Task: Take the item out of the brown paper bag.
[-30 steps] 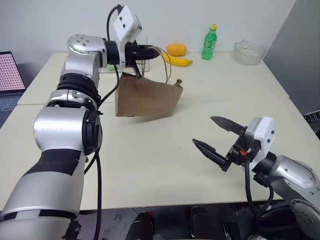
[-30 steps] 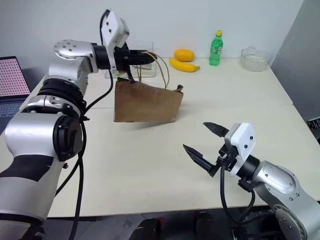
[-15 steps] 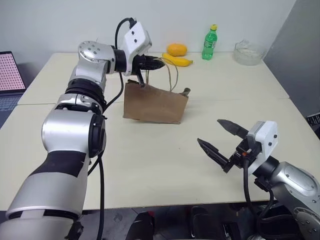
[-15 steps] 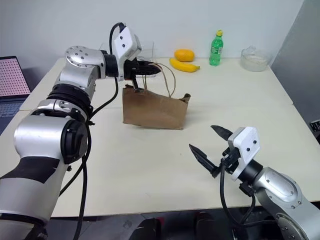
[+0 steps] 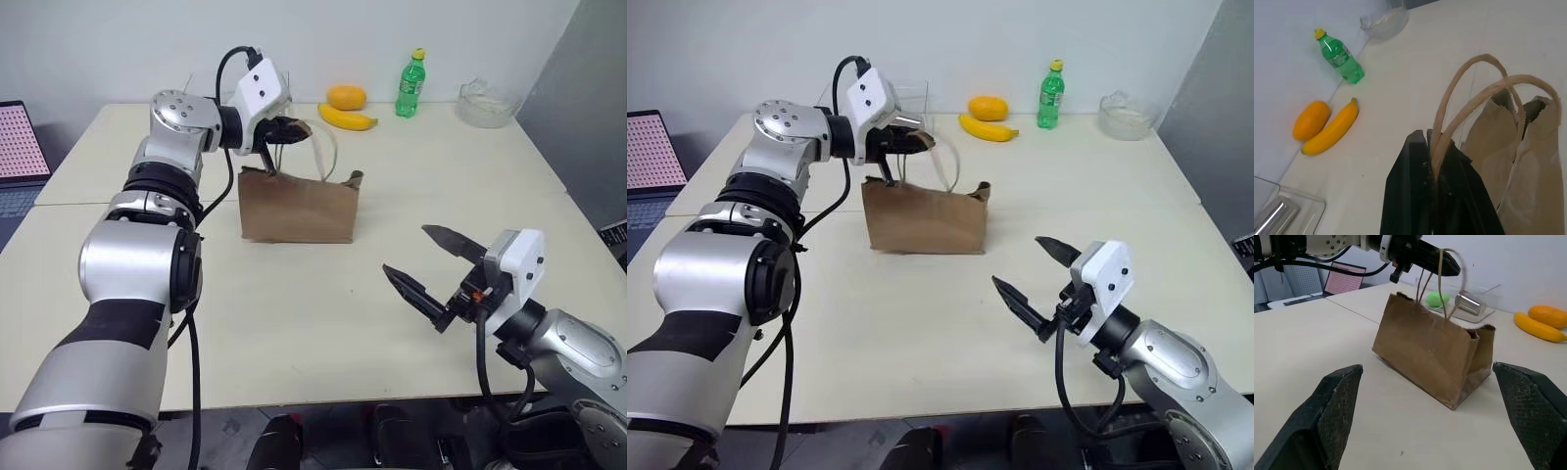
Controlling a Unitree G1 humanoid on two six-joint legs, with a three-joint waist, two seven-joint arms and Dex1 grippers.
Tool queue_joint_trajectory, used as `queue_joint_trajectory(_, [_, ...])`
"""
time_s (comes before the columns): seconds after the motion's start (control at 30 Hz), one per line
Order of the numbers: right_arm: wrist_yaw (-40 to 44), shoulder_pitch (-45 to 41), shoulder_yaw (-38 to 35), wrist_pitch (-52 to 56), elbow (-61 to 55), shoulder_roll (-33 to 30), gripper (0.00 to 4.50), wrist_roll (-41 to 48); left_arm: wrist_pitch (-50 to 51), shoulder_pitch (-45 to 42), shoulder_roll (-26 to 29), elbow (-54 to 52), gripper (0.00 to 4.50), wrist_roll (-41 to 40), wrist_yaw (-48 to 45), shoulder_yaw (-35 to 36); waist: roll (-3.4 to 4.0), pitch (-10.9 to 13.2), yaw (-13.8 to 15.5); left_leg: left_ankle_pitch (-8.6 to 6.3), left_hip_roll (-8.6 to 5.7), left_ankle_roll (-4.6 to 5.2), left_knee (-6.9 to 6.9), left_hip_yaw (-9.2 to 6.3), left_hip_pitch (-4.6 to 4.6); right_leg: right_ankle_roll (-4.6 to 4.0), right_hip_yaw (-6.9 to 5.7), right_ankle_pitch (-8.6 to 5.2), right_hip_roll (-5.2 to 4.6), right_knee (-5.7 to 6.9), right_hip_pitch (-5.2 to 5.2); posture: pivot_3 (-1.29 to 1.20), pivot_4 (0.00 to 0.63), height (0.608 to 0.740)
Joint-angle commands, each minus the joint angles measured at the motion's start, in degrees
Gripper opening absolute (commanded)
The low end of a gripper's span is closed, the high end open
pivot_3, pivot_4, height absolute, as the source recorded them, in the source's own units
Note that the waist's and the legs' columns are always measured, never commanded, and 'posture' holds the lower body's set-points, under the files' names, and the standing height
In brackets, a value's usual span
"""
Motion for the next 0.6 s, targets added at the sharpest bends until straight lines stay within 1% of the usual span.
queue_joint_trajectory(0.03, [0.8,-1.1,0.2,-1.1,-1.4,-0.4,4.50,0.4,0.3,-0.1,2.0,-1.3,1.55,-0.3,-1.8,0.1,0.00,0.0,0.0,0.00,0.00,0.00,0.01,0.00,0.00,0.00,0.00,0.00,0.00,0.00,0.00,0.00,0.150,0.740])
queue_joint_trajectory(0.07, [1.0,-1.2,0.4,-1.1,-1.2,-0.5,4.50,0.3,0.5,0.1,2.4,-1.3,1.78,-0.4,-2.4,0.1,0.00,0.0,0.0,0.00,0.00,0.00,0.01,0.00,0.00,0.00,0.00,0.00,0.00,0.00,0.00,0.00,0.150,0.740])
queue_joint_trajectory(0.33, [3.7,-2.2,1.5,-1.7,0.8,-1.1,4.50,-0.5,2.7,2.8,6.4,-3.3,4.29,-4.3,-8.0,2.8,0.00,0.0,-0.1,0.00,0.00,0.00,0.03,0.00,0.02,-0.01,0.00,0.00,0.00,0.02,0.02,0.00,0.150,0.740])
queue_joint_trajectory(0.5, [5.5,-3.5,3.0,-2.8,3.1,-1.3,4.50,-1.7,6.7,6.3,9.5,-6.8,4.29,-8.4,-12.6,5.5,0.01,0.0,-0.1,0.00,0.01,0.00,0.03,-0.01,0.03,-0.01,-0.01,0.00,0.00,0.02,0.03,0.00,0.150,0.740])
queue_joint_trajectory(0.6, [6.1,-4.3,3.7,-3.7,4.6,-0.8,4.50,-2.5,10.0,11.3,11.5,-13.2,4.29,-11.9,-13.7,7.6,0.01,0.0,-0.3,0.00,0.03,0.00,0.03,0.00,0.07,-0.01,0.00,0.00,0.01,0.04,0.04,0.00,0.150,0.740])
